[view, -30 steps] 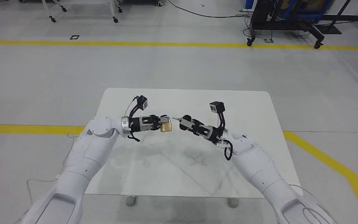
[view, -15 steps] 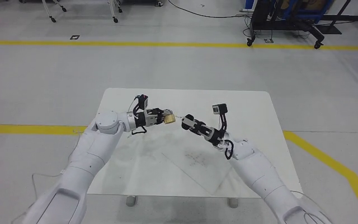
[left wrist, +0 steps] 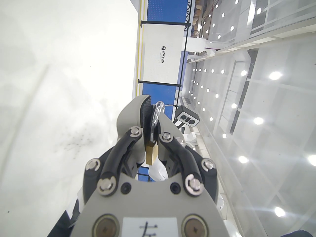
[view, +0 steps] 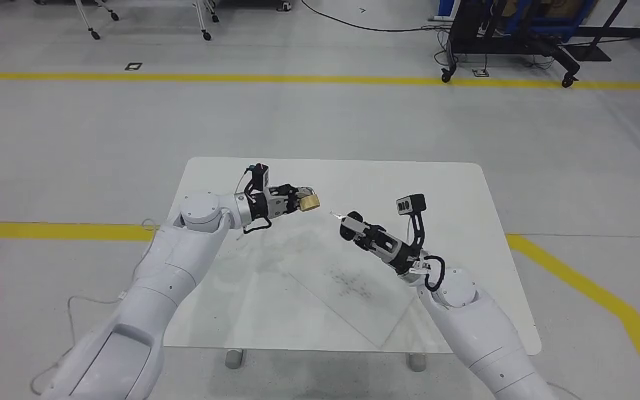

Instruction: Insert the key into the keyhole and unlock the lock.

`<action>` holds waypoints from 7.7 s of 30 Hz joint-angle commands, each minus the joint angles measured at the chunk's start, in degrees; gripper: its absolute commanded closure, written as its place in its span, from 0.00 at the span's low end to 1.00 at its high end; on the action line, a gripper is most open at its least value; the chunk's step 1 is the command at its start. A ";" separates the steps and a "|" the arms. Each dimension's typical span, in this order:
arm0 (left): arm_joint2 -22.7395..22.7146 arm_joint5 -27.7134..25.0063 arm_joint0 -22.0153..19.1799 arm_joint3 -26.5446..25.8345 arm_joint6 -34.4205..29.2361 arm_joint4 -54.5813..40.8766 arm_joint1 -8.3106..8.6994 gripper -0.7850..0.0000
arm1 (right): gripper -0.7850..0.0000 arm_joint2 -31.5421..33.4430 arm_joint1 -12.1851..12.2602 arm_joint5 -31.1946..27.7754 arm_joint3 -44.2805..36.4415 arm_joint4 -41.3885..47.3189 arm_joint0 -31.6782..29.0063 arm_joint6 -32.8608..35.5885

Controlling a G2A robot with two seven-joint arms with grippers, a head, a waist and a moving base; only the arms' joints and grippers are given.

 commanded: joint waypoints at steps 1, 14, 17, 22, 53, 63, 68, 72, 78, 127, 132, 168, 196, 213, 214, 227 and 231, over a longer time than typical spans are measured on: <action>0.00 0.00 0.00 0.00 0.00 0.00 0.00 1.00 | 1.00 0.00 0.00 0.01 0.00 0.00 0.00 0.00; -1.26 2.43 2.97 -4.00 6.77 1.55 0.11 1.00 | 1.00 -1.93 -0.71 6.23 -1.32 -4.88 -2.04 -10.67; -1.11 2.92 3.60 -5.04 8.41 1.63 -0.14 1.00 | 1.00 -2.72 -0.99 10.48 -4.51 -5.68 -4.36 -15.96; -0.50 4.96 4.26 -6.01 8.43 1.02 -0.66 1.00 | 1.00 -4.22 -1.31 17.53 -8.78 -10.70 -6.95 -23.24; -2.44 3.58 5.90 -7.34 8.57 2.76 -1.31 1.00 | 1.00 -8.10 -4.37 23.77 -5.20 -14.46 -4.01 -36.13; -2.41 3.85 5.76 -7.32 9.51 4.15 -1.66 1.00 | 1.00 -9.38 -5.20 24.50 -4.82 -16.06 -3.16 -36.69; -2.35 3.30 5.78 -7.57 10.69 5.45 -1.82 1.00 | 1.00 -9.51 -5.53 24.63 -4.68 -16.44 -2.77 -36.72; -2.08 3.06 6.04 -8.10 10.86 6.35 -1.97 1.00 | 1.00 -9.32 -5.78 25.07 -4.23 -16.50 -2.24 -36.85; -2.18 2.67 6.13 -8.18 10.65 6.95 -2.12 1.00 | 1.00 -9.24 -6.29 25.72 -2.88 -16.12 -0.92 -37.12; -7.77 -7.19 7.64 -5.33 -6.08 -6.42 -2.99 1.00 | 0.63 -2.13 -5.45 27.49 -1.42 16.87 -1.26 -1.61; -7.46 -7.36 7.61 -5.49 -6.68 -5.34 -3.04 1.00 | 0.62 -2.00 -5.50 27.79 -1.44 15.73 -0.77 -3.06; -7.99 -7.49 7.19 -4.48 -8.22 -4.85 -3.41 1.00 | 1.00 -0.97 -5.56 26.92 -3.39 14.73 -2.45 -2.77; -10.02 -14.67 9.37 -7.50 -6.04 -2.72 -3.05 1.00 | 1.00 -0.41 -7.28 49.71 8.25 47.46 3.12 10.94; -11.47 -18.81 13.21 -14.85 7.29 11.46 -1.87 1.00 | 0.00 2.05 -6.11 40.75 3.75 32.99 1.31 5.93; -11.45 -18.36 13.46 -15.47 8.15 12.75 -1.78 1.00 | 0.00 2.97 -5.86 39.32 2.90 31.36 0.66 5.13; -5.64 -11.09 12.03 -19.77 4.42 33.45 -1.01 1.00 | 0.00 17.50 -3.11 27.92 -12.65 14.64 -10.15 -9.35; -1.87 -8.30 10.03 -18.20 -2.32 37.59 -1.32 1.00 | 0.00 17.50 -3.11 27.92 -12.65 14.64 -10.15 -9.35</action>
